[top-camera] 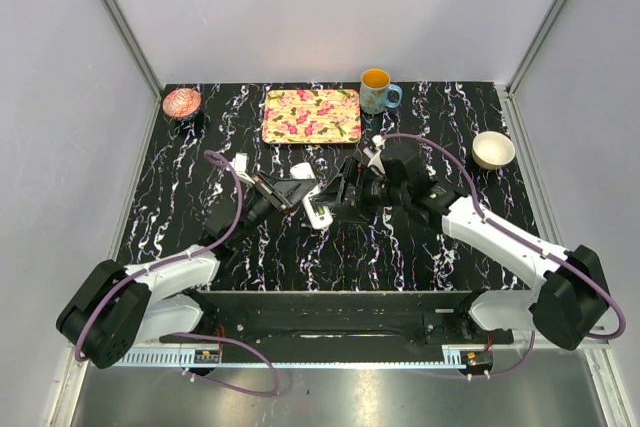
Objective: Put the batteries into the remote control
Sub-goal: Load the battery into the remote control.
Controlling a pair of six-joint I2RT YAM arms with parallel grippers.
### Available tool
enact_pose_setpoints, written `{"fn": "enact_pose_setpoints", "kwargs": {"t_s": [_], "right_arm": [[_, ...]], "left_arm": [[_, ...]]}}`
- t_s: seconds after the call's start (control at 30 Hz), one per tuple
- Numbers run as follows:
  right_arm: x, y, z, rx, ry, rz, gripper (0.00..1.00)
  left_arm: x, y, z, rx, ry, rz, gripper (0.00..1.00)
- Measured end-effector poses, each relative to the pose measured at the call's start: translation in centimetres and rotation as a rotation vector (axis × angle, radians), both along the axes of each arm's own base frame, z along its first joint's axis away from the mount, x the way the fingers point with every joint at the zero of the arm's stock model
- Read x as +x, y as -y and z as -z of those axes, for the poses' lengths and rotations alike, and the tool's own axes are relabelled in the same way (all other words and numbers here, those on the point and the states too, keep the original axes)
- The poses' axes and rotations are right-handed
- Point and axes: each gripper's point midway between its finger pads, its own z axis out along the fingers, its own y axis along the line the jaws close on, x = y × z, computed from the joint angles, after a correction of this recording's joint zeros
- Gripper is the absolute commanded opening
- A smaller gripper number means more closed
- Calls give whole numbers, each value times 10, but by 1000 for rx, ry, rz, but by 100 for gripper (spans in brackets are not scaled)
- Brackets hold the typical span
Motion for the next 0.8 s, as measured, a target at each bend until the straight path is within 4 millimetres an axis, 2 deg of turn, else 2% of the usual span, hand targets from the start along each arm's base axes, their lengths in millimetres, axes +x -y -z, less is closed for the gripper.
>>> {"fn": "enact_pose_setpoints", "kwargs": {"t_s": [0.13,0.3,0.5,0.8], "right_arm": [[1,3,-5,-22,50,-12,86],[2,4,-14,-34,115,-41,72],[4,5,-17,-47,176,-69,63],[6,8,-15,-59,201,-76,58]], "left_arm": [[0,1,0,-1,-10,5,0],[-1,7,-2,-18,-28,43,0],[-6,17,10,-41,-99,119,0],[-14,22,2,-88,-106,183,0]]}}
